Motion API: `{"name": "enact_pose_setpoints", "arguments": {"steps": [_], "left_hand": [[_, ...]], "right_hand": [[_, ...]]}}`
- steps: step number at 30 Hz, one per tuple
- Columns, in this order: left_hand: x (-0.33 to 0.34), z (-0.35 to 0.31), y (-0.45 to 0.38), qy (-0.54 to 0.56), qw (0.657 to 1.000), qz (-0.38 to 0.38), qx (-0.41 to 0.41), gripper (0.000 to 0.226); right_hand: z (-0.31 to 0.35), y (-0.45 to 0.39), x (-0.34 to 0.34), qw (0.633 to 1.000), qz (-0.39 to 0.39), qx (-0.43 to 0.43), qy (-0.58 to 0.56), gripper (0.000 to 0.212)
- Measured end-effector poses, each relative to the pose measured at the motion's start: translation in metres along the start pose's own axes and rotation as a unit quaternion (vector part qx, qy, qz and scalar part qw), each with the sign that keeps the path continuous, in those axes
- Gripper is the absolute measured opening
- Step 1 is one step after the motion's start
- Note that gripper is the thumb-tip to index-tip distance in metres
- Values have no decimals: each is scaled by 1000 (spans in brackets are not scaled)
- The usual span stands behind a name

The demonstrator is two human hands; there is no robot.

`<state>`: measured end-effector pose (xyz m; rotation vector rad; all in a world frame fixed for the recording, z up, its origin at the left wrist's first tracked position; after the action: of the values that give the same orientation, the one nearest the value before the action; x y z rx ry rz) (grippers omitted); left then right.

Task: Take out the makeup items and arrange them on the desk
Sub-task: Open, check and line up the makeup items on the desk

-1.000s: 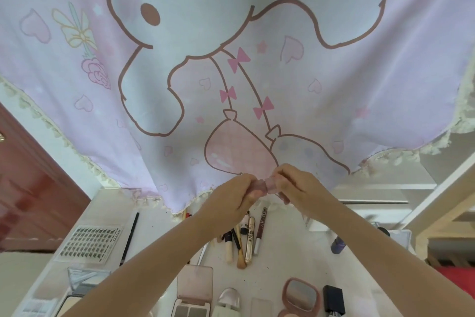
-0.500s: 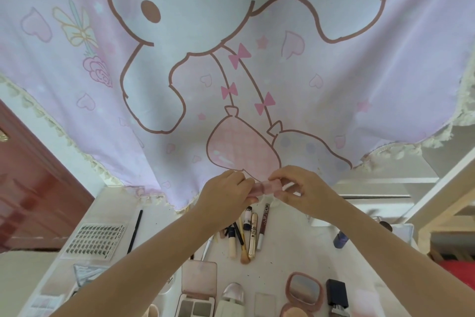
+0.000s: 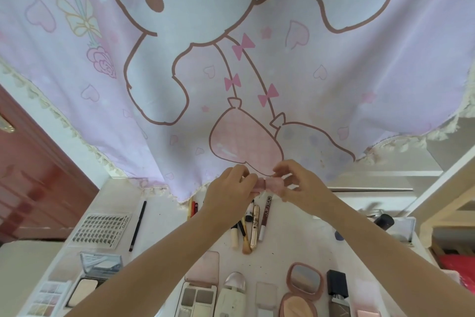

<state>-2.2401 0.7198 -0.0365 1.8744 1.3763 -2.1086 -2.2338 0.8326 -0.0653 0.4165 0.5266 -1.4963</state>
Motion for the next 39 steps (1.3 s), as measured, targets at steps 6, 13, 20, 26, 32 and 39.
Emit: {"name": "enact_pose_setpoints", "arguments": {"steps": [6, 13, 20, 26, 32, 39], "left_hand": [[5, -9, -1, -22, 999, -19, 26, 32], [12, -15, -5, -10, 999, -11, 34, 35], [25, -12, -9, 4, 999, 27, 19, 35], [25, -14, -13, 20, 999, 44, 15, 33], [28, -16, -17, 20, 997, 64, 23, 35], [46, -28, -18, 97, 989, 110, 12, 23]], "right_hand": [[-16, 4, 2, 992, 32, 86, -85, 9], [-21, 8, -9, 992, -5, 83, -100, 12], [-23, 10, -16, 998, -3, 54, -40, 23], [-27, 8, -18, 995, -6, 77, -62, 21], [-26, 9, -22, 999, 7, 33, -28, 15], [-35, 25, -32, 995, -36, -82, 48, 24]]}}
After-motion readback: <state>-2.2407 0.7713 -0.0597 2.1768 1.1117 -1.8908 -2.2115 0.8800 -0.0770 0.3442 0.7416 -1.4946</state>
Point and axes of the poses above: each hand's wrist, its own y-axis away from the middle knuckle, its own x-axis out of the palm, z = x × y, the point moved 8 cm from there along -y, towards the middle knuckle, and after that the axes turned 8 degrees about y, right-handed, at the moved point
